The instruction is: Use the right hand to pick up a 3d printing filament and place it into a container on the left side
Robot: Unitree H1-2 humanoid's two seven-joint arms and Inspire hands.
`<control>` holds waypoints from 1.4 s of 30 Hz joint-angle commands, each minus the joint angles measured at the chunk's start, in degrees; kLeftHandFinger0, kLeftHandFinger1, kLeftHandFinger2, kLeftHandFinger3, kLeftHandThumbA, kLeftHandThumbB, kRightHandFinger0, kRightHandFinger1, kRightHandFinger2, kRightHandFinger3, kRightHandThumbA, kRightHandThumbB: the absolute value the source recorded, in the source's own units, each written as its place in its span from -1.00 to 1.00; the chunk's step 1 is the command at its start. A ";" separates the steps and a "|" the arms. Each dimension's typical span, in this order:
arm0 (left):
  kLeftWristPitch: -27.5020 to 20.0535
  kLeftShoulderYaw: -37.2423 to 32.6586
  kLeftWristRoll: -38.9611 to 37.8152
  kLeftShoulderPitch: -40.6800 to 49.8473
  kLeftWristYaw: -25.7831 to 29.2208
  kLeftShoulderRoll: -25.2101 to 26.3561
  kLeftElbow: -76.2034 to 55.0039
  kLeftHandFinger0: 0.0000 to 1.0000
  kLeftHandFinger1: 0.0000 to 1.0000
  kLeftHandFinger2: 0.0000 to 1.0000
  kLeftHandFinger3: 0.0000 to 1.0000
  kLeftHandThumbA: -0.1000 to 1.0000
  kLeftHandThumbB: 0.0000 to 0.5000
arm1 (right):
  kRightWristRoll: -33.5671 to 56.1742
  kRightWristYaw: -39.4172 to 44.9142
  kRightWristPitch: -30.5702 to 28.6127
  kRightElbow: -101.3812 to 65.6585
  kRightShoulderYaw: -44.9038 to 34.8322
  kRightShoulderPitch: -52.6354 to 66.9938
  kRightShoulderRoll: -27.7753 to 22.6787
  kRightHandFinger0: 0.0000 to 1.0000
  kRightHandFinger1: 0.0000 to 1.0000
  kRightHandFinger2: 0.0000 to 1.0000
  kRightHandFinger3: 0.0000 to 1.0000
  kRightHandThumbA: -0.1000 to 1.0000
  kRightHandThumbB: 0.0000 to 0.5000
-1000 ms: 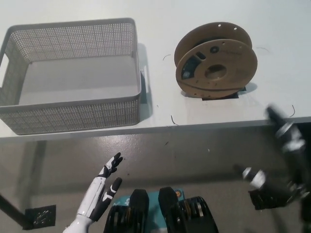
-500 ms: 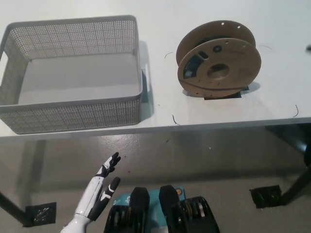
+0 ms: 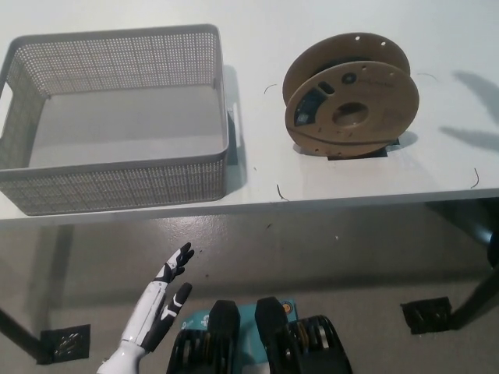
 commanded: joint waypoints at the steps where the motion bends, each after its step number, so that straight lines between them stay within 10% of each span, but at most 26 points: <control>1: -1.70 0.36 -0.03 -2.13 0.24 0.64 -0.87 1.00 1.00 1.00 1.00 1.00 -0.11 | -7.12 24.86 3.46 22.25 12.25 -28.45 -1.09 1.00 1.00 1.00 1.00 1.00 0.35; 8: -2.25 -0.31 1.34 -1.26 0.61 0.38 -0.62 1.00 1.00 1.00 1.00 1.00 -0.23 | -7.10 26.51 4.98 35.30 16.80 -33.43 7.59 1.00 1.00 1.00 1.00 0.99 0.09; 13: -2.74 -1.09 3.28 -0.43 1.83 0.50 -0.69 1.00 1.00 1.00 1.00 1.00 -0.15 | -8.90 25.09 3.40 44.27 19.25 -36.66 12.95 1.00 1.00 1.00 1.00 1.00 0.55; 18: -2.74 -1.37 3.37 -0.25 2.15 0.39 -0.54 1.00 1.00 1.00 1.00 1.00 -0.13 | -9.74 24.43 1.54 52.25 20.88 -40.31 16.82 1.00 1.00 1.00 1.00 1.00 0.43; 21: -2.74 -1.45 2.88 -0.27 1.70 0.35 -0.34 1.00 1.00 1.00 1.00 1.00 -0.09 | -10.27 25.04 1.15 54.66 21.42 -41.52 17.80 1.00 1.00 1.00 1.00 1.00 0.29; 34: -2.74 -1.16 1.98 -0.16 1.07 0.29 -0.89 1.00 1.00 1.00 1.00 1.00 -0.02 | -16.67 23.91 -1.75 59.18 25.74 -41.22 20.35 1.00 1.00 1.00 1.00 1.00 0.78; 42: -2.74 -0.92 3.06 -0.91 1.42 0.92 -1.08 1.00 1.00 1.00 1.00 1.00 0.01 | -19.96 23.49 -2.57 60.08 27.60 -39.40 21.39 1.00 1.00 1.00 1.00 1.00 0.64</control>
